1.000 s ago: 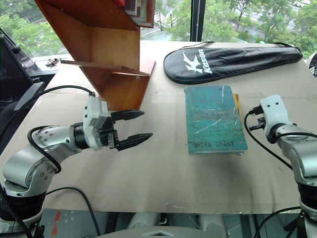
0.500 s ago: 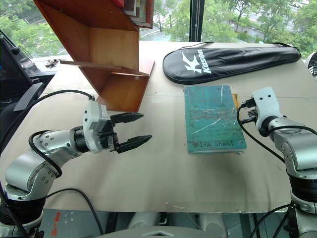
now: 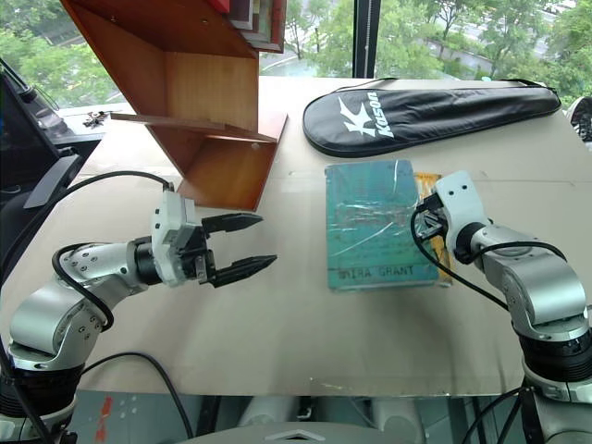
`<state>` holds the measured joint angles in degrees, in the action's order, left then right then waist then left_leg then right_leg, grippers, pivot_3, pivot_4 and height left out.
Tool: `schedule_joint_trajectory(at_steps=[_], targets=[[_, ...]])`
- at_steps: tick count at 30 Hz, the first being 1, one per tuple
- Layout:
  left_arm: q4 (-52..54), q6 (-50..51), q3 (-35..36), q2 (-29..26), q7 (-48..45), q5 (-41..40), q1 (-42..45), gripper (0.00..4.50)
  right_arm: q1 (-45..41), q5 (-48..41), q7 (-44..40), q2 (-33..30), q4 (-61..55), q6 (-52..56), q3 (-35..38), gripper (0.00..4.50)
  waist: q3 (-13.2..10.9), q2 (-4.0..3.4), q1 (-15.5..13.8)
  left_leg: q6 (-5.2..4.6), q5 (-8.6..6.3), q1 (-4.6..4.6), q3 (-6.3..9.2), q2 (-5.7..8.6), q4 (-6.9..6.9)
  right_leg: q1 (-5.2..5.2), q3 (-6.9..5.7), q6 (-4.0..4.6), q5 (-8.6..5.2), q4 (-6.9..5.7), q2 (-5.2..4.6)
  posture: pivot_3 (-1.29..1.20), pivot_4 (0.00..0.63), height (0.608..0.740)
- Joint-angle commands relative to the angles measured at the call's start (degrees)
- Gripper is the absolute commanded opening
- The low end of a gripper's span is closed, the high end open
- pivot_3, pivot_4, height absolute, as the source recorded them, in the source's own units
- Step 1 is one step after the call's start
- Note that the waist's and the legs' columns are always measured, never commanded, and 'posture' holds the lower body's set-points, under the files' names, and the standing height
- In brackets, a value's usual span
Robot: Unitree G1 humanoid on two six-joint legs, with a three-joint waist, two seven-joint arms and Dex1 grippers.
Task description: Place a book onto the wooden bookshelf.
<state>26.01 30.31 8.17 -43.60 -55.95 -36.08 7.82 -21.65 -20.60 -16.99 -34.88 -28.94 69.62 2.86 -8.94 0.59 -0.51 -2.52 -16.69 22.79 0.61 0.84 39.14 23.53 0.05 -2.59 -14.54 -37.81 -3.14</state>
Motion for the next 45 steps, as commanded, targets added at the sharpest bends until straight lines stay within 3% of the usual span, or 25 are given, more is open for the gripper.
schedule_joint_trajectory(at_steps=[1,4,5,10,14,17,19,23,29,35,38,40,41,45], targets=[[0.2,-0.5,0.1,-0.7,0.4,0.8,-0.3,4.29,1.7,2.0,-0.3,-1.8,-2.6,-4.9,1.5,0.12,0.0,0.00,0.0,0.00,0.00,0.00,0.00,0.00,0.00,0.00,0.00,0.00,0.00,0.00,0.00,0.00,0.150,0.740],[-0.3,6.9,0.8,0.9,4.0,-4.3,0.7,4.29,9.2,2.0,-5.2,-6.2,-4.3,-12.4,9.5,0.12,0.0,0.00,-0.8,0.00,0.00,0.04,0.04,0.01,0.00,0.00,-0.05,-0.01,-0.01,0.03,-0.02,0.00,0.150,0.740],[-1.2,11.8,1.3,1.8,6.2,-7.6,1.8,4.29,14.0,0.1,-11.2,-7.5,-5.7,-18.3,13.9,0.69,0.0,0.00,-0.7,-0.01,-0.01,0.08,0.11,0.04,0.00,-0.02,-0.10,-0.02,-0.01,0.08,-0.02,0.00,0.150,0.740],[-9.3,32.2,2.5,2.1,11.1,-20.3,7.5,4.29,33.0,-11.7,-34.9,-6.4,-8.7,-36.5,35.1,2.63,0.0,0.02,-0.5,-0.27,-0.15,0.02,0.31,0.06,0.07,-0.17,-0.21,-0.13,-0.06,0.04,0.13,0.00,0.150,0.740],[-24.6,47.8,5.0,6.5,17.6,-27.0,17.0,4.29,42.1,-19.5,-42.9,-8.3,-10.9,-36.4,44.7,4.37,0.0,0.01,0.1,-0.31,-0.17,-0.40,0.22,0.05,0.11,-0.44,-0.21,-0.12,-0.04,-0.15,0.17,0.00,0.150,0.740],[-34.6,54.0,7.0,12.8,24.4,-26.6,24.0,4.29,45.5,-22.8,-43.3,-8.4,-13.8,-36.2,47.6,4.44,-0.1,0.14,0.8,-0.33,-0.19,-1.14,0.23,0.01,0.07,-1.18,-0.21,-0.11,-0.07,-0.12,0.20,0.00,0.150,0.740],[-43.0,54.0,8.9,18.9,29.0,-25.0,28.3,4.29,47.0,-22.5,-41.2,-6.9,-15.9,-37.1,47.1,4.44,0.0,0.21,0.6,-0.31,-0.17,-1.17,0.28,0.03,0.13,-1.22,-0.22,-0.12,-0.06,-0.13,0.26,0.00,0.150,0.740],[-51.8,52.0,11.1,25.3,32.6,-22.2,32.5,4.29,48.8,-23.1,-37.5,-5.1,-19.5,-37.6,45.4,4.44,0.0,0.32,0.0,-0.25,-0.14,-1.06,0.37,0.09,0.20,-1.18,-0.08,-0.11,-0.05,-0.13,0.18,0.00,0.150,0.740],[-58.1,46.1,7.6,32.4,28.4,-17.5,36.5,4.29,54.0,-25.8,-34.7,-1.7,-24.3,-38.9,47.0,4.44,0.0,0.31,-0.7,0.10,0.03,-0.76,0.40,0.10,0.06,-0.88,-0.08,-0.09,-0.06,-0.01,-0.02,0.00,0.150,0.740],[-61.4,43.9,3.3,34.1,21.3,-13.5,38.6,4.29,57.0,-24.7,-32.9,0.1,-25.6,-41.4,44.8,4.44,0.0,0.31,-0.5,0.10,0.03,-0.75,0.38,0.16,0.06,-0.88,-0.05,-0.10,-0.06,0.02,-0.08,0.00,0.150,0.740],[-62.2,43.1,1.6,33.8,17.7,-11.8,39.1,3.36,57.4,-24.7,-32.2,0.3,-25.2,-42.5,43.9,4.50,0.0,0.30,-0.3,0.09,0.03,-0.79,0.39,0.15,0.04,-0.87,-0.04,-0.10,-0.06,-0.04,-0.07,0.00,0.150,0.740],[-62.4,43.4,1.5,33.3,15.7,-11.4,39.3,2.45,57.5,-24.2,-32.0,0.3,-24.8,-43.3,42.9,4.50,0.0,0.30,-0.3,0.09,0.03,-0.81,0.39,0.14,0.03,-0.87,-0.04,-0.09,-0.06,-0.05,-0.06,0.00,0.150,0.740],[-62.5,43.7,1.7,32.9,14.8,-11.3,39.3,2.28,57.5,-24.1,-31.7,0.3,-24.8,-43.5,42.5,4.50,0.0,0.30,-0.3,0.09,0.03,-0.80,0.39,0.14,0.03,-0.87,-0.04,-0.09,-0.06,-0.05,-0.05,0.00,0.150,0.740],[-60.8,45.4,2.7,30.7,12.8,-11.7,38.4,0.30,57.6,-23.2,-31.7,0.2,-24.0,-44.8,41.4,4.50,0.0,0.31,-0.3,0.08,0.02,-0.79,0.37,0.14,0.03,-0.86,-0.03,-0.09,-0.06,-0.04,-0.06,0.00,0.150,0.740]])
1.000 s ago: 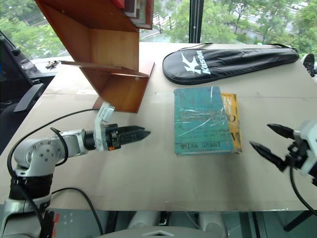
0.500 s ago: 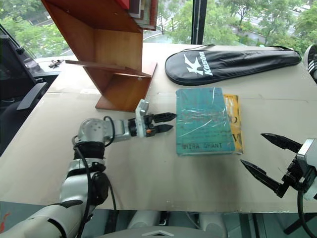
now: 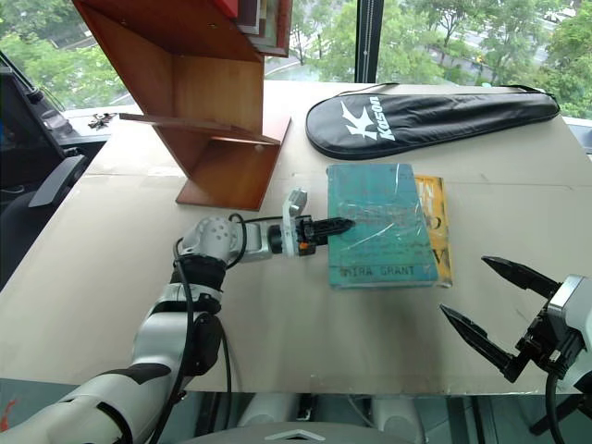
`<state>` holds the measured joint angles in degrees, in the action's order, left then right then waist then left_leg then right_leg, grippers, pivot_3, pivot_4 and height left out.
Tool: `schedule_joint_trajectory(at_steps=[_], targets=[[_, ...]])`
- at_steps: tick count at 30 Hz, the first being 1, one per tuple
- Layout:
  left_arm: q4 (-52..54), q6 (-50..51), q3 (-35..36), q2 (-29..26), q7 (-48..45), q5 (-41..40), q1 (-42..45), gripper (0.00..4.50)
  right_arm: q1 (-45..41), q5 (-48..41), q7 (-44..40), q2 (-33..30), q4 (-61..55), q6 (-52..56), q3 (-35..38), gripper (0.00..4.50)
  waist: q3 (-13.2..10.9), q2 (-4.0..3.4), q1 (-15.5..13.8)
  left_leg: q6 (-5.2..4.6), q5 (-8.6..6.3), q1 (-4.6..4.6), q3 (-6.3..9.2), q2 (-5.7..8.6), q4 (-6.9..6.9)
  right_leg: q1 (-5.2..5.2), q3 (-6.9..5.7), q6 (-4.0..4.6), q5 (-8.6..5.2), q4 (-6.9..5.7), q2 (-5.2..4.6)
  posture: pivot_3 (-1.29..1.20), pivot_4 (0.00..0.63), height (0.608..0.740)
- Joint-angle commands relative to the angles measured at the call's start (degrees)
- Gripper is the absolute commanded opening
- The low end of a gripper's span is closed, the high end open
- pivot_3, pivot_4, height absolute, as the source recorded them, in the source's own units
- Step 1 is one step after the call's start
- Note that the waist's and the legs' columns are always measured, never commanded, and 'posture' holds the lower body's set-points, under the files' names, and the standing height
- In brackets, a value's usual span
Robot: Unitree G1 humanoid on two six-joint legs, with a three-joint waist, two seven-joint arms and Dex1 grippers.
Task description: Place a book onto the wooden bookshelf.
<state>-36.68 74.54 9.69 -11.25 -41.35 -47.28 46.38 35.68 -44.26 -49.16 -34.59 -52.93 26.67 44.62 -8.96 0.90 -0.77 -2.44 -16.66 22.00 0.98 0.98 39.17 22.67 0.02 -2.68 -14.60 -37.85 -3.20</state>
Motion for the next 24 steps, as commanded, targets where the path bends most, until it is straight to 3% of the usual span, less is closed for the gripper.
schedule_joint_trajectory(at_steps=[1,9,11,13,15,17,20,24], targets=[[2.9,1.9,1.6,-2.3,-2.2,-1.0,-0.7,0.09,0.3,0.7,0.5,-0.1,0.3,-2.2,-0.8,4.50,0.0,0.00,0.0,0.00,0.00,0.00,0.01,0.00,0.00,0.00,0.00,0.00,0.00,0.00,0.00,0.00,0.150,0.740],[23.1,15.0,11.0,-7.0,1.2,-10.8,-4.9,0.09,-3.3,-2.7,1.2,-1.1,2.4,-3.1,-2.6,4.50,0.0,0.00,-0.2,0.01,0.00,0.10,0.06,-0.05,0.00,0.10,0.00,0.01,0.00,0.00,-0.05,0.00,0.150,0.740],[33.7,14.9,10.7,-9.1,2.4,-12.4,-4.2,0.09,-4.8,-5.7,1.7,-1.6,3.1,-2.7,-2.1,4.50,0.0,-0.02,-0.3,0.01,0.00,0.14,0.15,-0.04,0.01,0.09,-0.11,0.01,0.00,0.03,-0.10,0.00,0.150,0.740],[50.4,4.7,2.5,-16.3,-2.9,-8.0,-1.1,0.09,-6.5,-8.8,1.0,-2.8,5.4,-2.4,-0.9,4.50,-0.2,0.19,-0.1,0.02,0.00,0.21,0.15,-0.04,0.02,0.12,-0.12,0.01,0.00,0.02,-0.11,0.00,0.150,0.740],[57.0,-3.3,-2.2,-20.6,-7.2,-4.4,1.8,0.09,-7.7,-9.9,0.6,-4.0,7.3,-2.1,-0.3,4.50,-0.3,0.22,-0.2,0.06,0.01,0.32,0.21,-0.04,0.02,0.17,-0.16,0.03,0.02,0.07,-0.11,0.00,0.150,0.740],[57.0,-9.3,-3.6,-22.0,-7.4,-1.2,6.6,0.09,-8.9,-10.2,0.2,-5.2,9.3,-2.2,-0.5,4.50,-0.2,0.05,-0.5,0.06,0.00,0.35,0.21,0.03,0.01,0.15,-0.18,0.03,0.02,0.19,-0.18,0.00,0.150,0.740],[56.2,-24.7,-8.6,-27.8,-11.8,9.8,14.3,0.09,-13.1,-9.8,0.1,-7.5,13.0,-2.3,-2.2,4.50,-0.1,-0.13,-0.4,0.04,0.01,0.28,0.17,0.19,-0.07,0.08,-0.18,0.02,0.01,0.31,-0.30,0.00,0.150,0.740],[48.7,-49.3,-18.8,-40.7,-16.6,33.5,22.1,0.09,-18.6,-8.5,-2.5,-9.7,18.0,-3.2,-5.1,4.50,-0.3,-0.19,0.3,0.02,0.02,0.12,0.06,0.15,-0.18,0.09,-0.08,0.04,-0.01,0.18,-0.09,0.00,0.150,0.740]])
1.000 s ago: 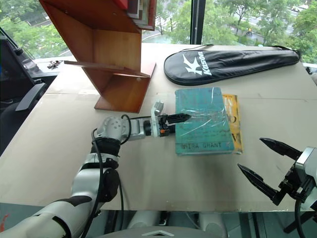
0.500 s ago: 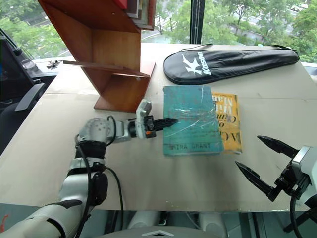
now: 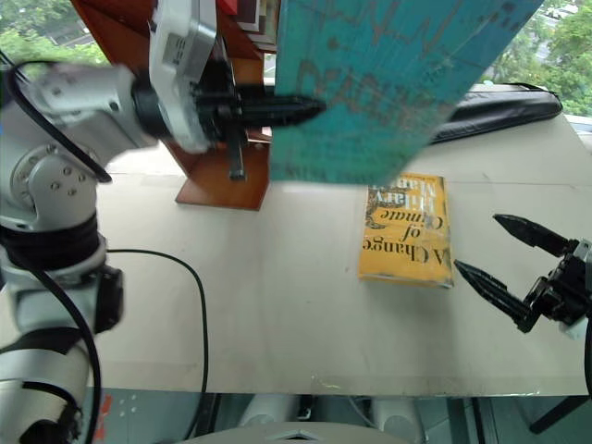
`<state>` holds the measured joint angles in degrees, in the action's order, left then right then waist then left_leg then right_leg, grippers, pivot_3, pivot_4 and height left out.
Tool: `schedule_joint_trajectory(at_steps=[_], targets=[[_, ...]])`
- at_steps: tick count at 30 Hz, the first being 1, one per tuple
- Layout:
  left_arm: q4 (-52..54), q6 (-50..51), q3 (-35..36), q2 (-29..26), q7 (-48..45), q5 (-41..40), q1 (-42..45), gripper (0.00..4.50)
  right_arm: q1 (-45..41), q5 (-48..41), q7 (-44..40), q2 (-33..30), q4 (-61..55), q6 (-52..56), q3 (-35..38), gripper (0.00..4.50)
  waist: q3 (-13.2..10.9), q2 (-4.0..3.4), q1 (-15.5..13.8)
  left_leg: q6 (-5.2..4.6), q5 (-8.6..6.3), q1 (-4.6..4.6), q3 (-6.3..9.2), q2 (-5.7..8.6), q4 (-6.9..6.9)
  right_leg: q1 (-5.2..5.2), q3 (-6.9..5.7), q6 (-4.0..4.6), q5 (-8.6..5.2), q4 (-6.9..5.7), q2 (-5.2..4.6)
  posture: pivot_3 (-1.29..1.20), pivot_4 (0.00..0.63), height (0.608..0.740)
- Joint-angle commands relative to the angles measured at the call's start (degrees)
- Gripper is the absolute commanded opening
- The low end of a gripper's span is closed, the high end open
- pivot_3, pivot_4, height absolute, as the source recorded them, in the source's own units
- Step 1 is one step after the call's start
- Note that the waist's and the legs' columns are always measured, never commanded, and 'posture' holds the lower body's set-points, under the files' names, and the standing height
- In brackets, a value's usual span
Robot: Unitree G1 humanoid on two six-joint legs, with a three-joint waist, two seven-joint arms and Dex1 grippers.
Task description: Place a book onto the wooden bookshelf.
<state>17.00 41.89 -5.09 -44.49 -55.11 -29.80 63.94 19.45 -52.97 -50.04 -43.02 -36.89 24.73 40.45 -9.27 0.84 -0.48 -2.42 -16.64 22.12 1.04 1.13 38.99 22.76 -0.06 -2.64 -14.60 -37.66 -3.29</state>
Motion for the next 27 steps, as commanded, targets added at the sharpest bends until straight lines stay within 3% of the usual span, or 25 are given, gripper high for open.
schedule_joint_trajectory(at_steps=[1,6,11,17,27], targets=[[-7.7,-21.6,-5.5,-10.8,-4.4,20.3,5.1,0.09,-3.4,0.6,-2.0,-1.4,2.7,-1.5,-1.6,4.50,0.0,-0.14,0.0,-0.01,0.00,-0.10,-0.11,-0.01,-0.22,0.00,0.16,0.00,0.00,0.07,0.06,0.00,0.150,0.740],[-19.5,-33.5,-8.3,-21.0,-8.9,33.0,7.8,0.09,-8.9,2.0,-2.9,-1.6,5.6,-2.5,-5.3,4.50,-0.1,-0.17,0.4,-0.26,-0.12,-0.28,-0.37,-0.04,-0.50,0.09,0.45,-0.04,-0.04,0.07,0.41,0.00,0.150,0.740],[-23.1,-31.1,-10.3,-25.6,-11.8,42.4,3.5,0.09,-15.5,-0.4,-2.2,-0.9,5.9,-2.7,-7.1,4.50,-0.2,-0.08,0.4,-0.29,-0.14,0.26,-0.38,-0.02,-0.06,0.44,0.21,-0.21,-0.12,-0.06,0.41,0.00,0.150,0.740],[-20.3,-27.1,-9.9,-22.4,-13.9,42.7,-2.6,0.09,-21.9,-4.8,0.1,0.4,4.6,-2.1,-8.7,4.50,-0.2,-0.01,0.2,-0.31,-0.15,0.70,-0.34,0.01,0.27,0.71,0.10,-0.29,-0.14,-0.23,0.24,0.00,0.150,0.740],[-28.4,-36.6,-9.3,-18.5,-10.7,46.3,-2.4,0.09,-28.3,-4.8,3.7,2.1,3.7,-2.4,-12.9,4.50,-0.1,-0.17,-0.4,-0.38,-0.18,0.51,-0.34,0.03,0.41,0.67,0.09,-0.27,-0.13,-0.56,0.25,0.00,0.150,0.740]])
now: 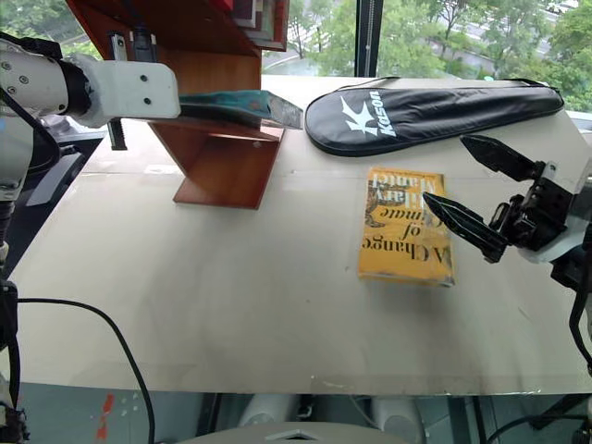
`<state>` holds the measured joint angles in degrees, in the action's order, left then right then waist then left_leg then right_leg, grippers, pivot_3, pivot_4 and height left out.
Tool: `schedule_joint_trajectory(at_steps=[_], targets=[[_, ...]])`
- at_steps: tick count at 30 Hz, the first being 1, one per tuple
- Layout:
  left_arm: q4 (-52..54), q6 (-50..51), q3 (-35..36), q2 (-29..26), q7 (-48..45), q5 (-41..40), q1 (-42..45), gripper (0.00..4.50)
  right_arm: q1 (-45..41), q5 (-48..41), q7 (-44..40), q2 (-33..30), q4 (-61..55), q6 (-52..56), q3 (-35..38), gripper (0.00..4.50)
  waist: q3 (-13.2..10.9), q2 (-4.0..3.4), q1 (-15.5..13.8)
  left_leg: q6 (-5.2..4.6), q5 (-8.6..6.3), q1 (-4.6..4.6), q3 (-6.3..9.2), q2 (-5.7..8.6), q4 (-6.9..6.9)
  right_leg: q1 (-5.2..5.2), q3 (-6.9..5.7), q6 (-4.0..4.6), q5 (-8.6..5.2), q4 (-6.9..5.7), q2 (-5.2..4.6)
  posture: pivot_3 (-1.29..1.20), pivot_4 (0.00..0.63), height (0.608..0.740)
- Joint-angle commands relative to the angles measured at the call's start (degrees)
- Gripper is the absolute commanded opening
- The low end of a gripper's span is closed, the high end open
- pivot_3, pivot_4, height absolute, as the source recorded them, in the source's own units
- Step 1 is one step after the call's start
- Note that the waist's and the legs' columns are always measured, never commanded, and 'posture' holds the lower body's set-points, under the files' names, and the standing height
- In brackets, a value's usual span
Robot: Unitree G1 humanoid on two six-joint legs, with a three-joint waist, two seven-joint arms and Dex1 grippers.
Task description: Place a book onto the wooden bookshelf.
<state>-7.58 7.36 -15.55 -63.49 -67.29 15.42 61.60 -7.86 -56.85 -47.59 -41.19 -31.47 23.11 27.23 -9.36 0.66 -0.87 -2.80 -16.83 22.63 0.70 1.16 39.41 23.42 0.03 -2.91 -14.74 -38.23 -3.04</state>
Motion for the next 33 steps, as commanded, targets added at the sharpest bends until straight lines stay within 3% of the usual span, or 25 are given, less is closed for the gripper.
schedule_joint_trajectory(at_steps=[1,5,9,11,14,18,21,23,26,30,33], targets=[[-4.2,-1.2,2.6,1.7,1.8,-0.6,0.1,0.09,-1.2,-0.8,1.5,0.4,-1.8,-0.8,0.0,4.50,0.0,0.00,0.0,-0.01,0.00,0.00,0.03,0.00,0.02,-0.01,-0.02,0.00,0.00,-0.03,0.00,0.00,0.150,0.740],[-2.2,-0.8,5.9,1.2,0.5,-3.0,-0.9,1.46,-1.5,-1.5,2.3,0.3,-2.3,-0.4,0.0,4.50,0.0,0.03,0.2,-0.09,-0.05,-0.01,0.04,0.01,0.08,0.00,-0.01,0.01,0.01,-0.17,-0.01,0.00,0.150,0.740],[4.6,3.7,12.6,-0.9,-3.9,-11.2,-4.1,3.25,-1.1,-2.8,2.5,-0.4,-2.0,0.1,1.4,4.50,0.0,0.11,0.6,0.08,0.05,0.07,-0.01,0.00,0.07,0.05,0.01,0.00,0.00,-0.06,-0.01,0.00,0.150,0.740],[9.2,8.2,17.3,-1.6,-6.5,-17.5,-7.2,3.25,-1.0,-3.5,2.6,-0.6,-1.8,0.4,1.9,4.50,0.0,0.11,1.0,0.08,0.05,0.16,0.01,-0.01,0.01,0.07,0.00,0.00,0.00,0.12,-0.03,0.00,0.150,0.740],[20.3,29.7,24.9,1.1,-6.4,-34.3,-6.9,3.25,-0.9,-4.0,2.6,-0.9,-0.9,0.9,1.8,4.50,-0.1,0.21,1.3,0.09,0.05,0.26,0.08,-0.03,0.00,0.07,-0.03,0.00,0.00,0.26,-0.12,0.00,0.150,0.740],[31.8,54.6,29.9,5.5,-2.1,-56.3,-5.2,3.25,-0.8,-4.7,2.2,-1.6,0.6,1.9,2.2,4.50,-0.1,0.26,1.1,0.07,0.04,0.37,0.31,0.02,0.06,0.00,-0.12,-0.02,-0.01,0.31,-0.14,0.00,0.150,0.740],[38.7,62.6,32.0,9.6,3.7,-65.9,-9.2,3.25,0.8,-4.3,1.7,-2.0,1.2,2.2,3.0,4.50,0.0,0.13,1.2,0.07,0.04,0.12,0.30,0.02,0.05,-0.15,-0.05,-0.02,-0.01,0.23,-0.18,0.00,0.150,0.740],[42.1,65.4,34.0,15.9,11.5,-70.9,-13.6,3.25,3.3,-3.9,0.8,-2.6,1.2,2.6,4.2,4.50,0.0,0.09,1.3,0.09,0.05,0.07,0.35,-0.02,0.05,-0.15,-0.03,-0.01,0.00,0.15,-0.19,0.00,0.150,0.740],[47.7,64.7,35.5,21.8,18.9,-72.8,-26.1,3.25,10.0,-1.0,-1.5,-4.2,1.7,3.2,7.1,4.50,0.0,0.05,1.3,0.13,0.07,-0.03,0.42,-0.04,0.05,-0.26,-0.02,0.01,0.01,0.12,-0.20,0.00,0.150,0.740],[49.0,52.1,35.1,20.9,18.5,-61.4,-48.6,3.25,24.4,8.0,-8.0,-6.2,6.5,1.6,14.2,4.50,0.2,-0.12,1.4,0.14,0.07,-0.19,0.32,0.00,-0.07,-0.31,0.24,0.03,0.02,0.27,-0.19,0.00,0.150,0.740],[44.0,43.4,36.2,20.6,17.6,-55.7,-58.1,3.25,31.8,13.2,-12.1,-7.0,9.2,-1.2,17.6,4.50,0.2,-0.10,0.7,0.13,0.03,-0.50,0.13,0.01,-0.35,-0.50,0.46,0.03,-0.04,0.43,-0.19,0.00,0.150,0.740]])
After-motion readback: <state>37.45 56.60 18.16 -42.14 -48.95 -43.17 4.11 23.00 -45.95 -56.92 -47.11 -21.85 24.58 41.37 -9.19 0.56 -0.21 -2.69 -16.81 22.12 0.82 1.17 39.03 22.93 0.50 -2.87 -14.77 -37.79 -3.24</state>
